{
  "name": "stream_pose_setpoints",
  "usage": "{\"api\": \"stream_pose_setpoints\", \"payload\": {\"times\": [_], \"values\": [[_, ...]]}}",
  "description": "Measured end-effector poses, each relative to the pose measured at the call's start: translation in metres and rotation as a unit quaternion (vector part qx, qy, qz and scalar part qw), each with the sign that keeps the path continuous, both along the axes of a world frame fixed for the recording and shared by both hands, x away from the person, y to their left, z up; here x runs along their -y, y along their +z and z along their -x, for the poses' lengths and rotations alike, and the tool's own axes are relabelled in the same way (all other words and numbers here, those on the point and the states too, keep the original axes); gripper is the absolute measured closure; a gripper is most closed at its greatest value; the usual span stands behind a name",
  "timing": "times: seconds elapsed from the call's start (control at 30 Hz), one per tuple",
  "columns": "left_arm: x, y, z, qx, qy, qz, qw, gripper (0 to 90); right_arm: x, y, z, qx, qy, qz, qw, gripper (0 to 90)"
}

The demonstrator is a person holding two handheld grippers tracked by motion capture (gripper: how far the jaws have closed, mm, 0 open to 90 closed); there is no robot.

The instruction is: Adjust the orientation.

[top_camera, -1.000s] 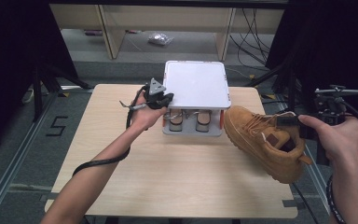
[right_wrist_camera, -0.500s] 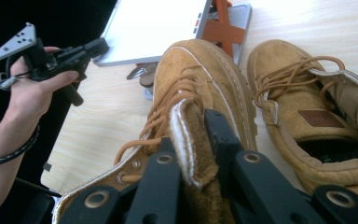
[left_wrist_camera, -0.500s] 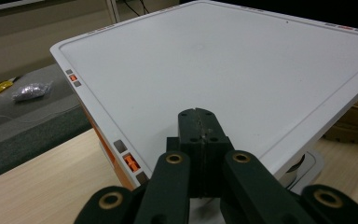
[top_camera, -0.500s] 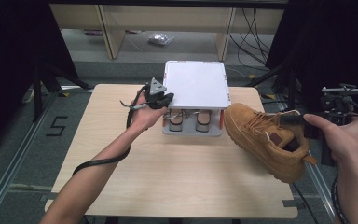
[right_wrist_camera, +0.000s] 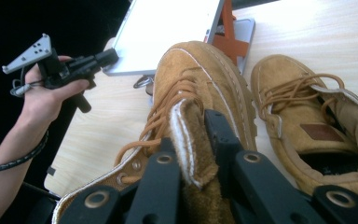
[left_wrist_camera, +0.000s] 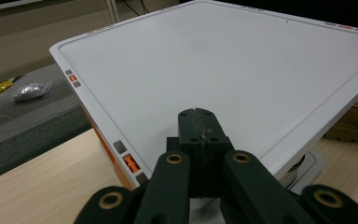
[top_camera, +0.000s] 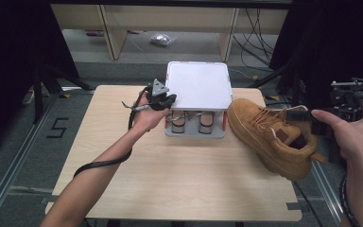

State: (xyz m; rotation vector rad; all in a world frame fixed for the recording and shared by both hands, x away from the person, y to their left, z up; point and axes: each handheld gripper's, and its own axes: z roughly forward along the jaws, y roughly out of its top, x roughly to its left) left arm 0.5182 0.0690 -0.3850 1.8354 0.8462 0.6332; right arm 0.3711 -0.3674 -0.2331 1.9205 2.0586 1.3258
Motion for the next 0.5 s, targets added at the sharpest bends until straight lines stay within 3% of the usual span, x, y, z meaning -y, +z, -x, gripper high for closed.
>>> {"api": "stream_pose_setpoints", "payload": {"times": [0.5], "values": [[0.0,0.0,0.0,0.002,-0.002,-0.003,1.0,89.7,-0.005,0.013,-0.014,0.023,0.007,-0.007,0.9997,84.2]]}}
